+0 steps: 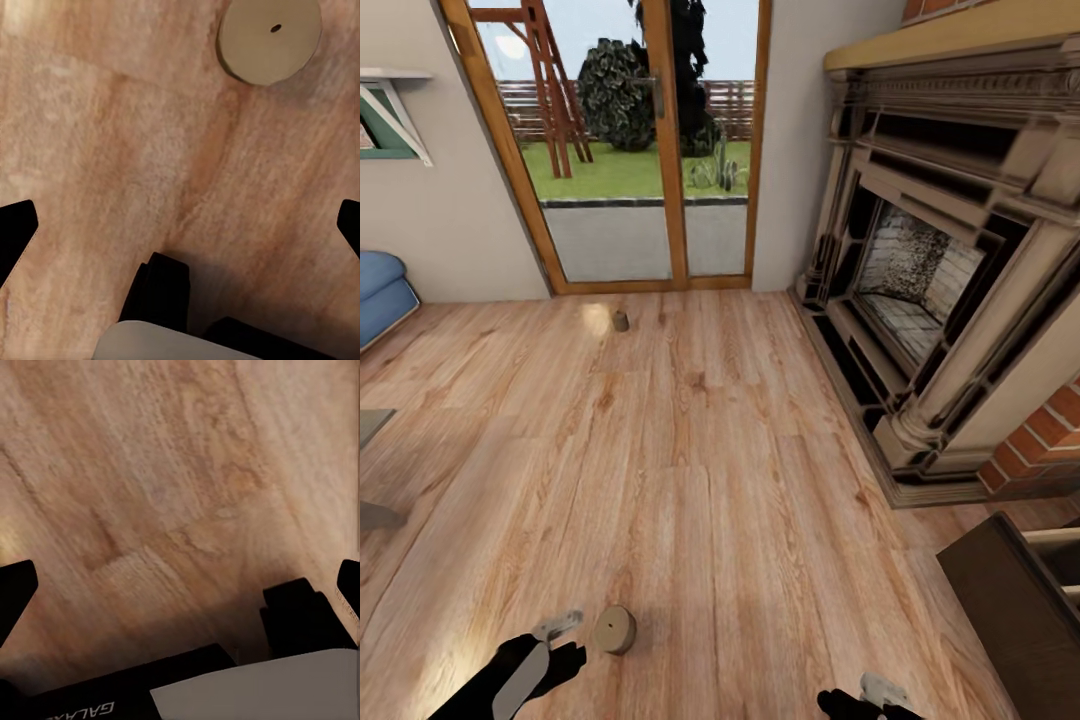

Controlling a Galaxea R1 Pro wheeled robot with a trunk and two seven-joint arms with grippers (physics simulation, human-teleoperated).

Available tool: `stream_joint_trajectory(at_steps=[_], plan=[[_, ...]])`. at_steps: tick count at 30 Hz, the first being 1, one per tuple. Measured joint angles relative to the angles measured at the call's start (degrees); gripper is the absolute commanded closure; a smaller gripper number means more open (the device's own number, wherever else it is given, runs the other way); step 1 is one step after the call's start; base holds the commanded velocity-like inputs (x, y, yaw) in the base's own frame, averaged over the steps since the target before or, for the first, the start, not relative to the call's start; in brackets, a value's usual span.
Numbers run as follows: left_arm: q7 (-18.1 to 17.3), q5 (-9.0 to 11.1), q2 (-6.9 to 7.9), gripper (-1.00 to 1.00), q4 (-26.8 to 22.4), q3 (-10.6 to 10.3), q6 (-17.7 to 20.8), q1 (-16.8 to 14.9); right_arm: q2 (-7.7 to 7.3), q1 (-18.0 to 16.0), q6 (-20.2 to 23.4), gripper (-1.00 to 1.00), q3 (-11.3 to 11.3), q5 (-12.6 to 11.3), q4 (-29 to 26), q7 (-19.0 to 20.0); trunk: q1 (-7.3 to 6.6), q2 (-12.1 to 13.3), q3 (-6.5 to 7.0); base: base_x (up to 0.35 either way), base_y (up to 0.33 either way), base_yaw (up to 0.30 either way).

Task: Place each of the two pumpkins and all three candles from the living room inside a cabinet in the living room (use any cabinet), then make sure every cabinet is closed, and position the cauldron so it is next to a table in the living room.

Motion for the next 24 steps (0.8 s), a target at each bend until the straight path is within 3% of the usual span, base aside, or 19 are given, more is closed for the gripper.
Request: stream_joint_trajectory(at_steps=[5,11,12,24], plan=[[0.0,-2.5,-0.2,-1.0,0.1,0.0,-0.2,0.0,0.06,0.0,-0.5,-1.0,3.1,-0.1,0.1,-0.4,0.0,0.0,0.0,0.0,0.0,0.0],[0.0,-3.0,-0.21,-1.0,0.1,0.0,-2.4,0.0,0.06,0.0,-0.4,-1.0,3.6,-0.2,0.0,-2.3,0.0,0.0,0.0,0.0,0.0,0.0],[0.0,-3.0,-0.22,-1.0,0.1,0.0,-2.8,0.0,0.06,0.0,-0.3,-1.0,3.6,-0.1,0.0,-4.7,0.0,0.0,0.0,0.0,-0.019,0.0],[0.0,-3.2,-0.22,-1.0,0.1,0.0,-3.1,0.0,0.13,0.0,-0.2,-1.0,3.5,-0.2,-1.6,-11.1,0.0,0.0,0.0,0.0,-0.071,0.0]])
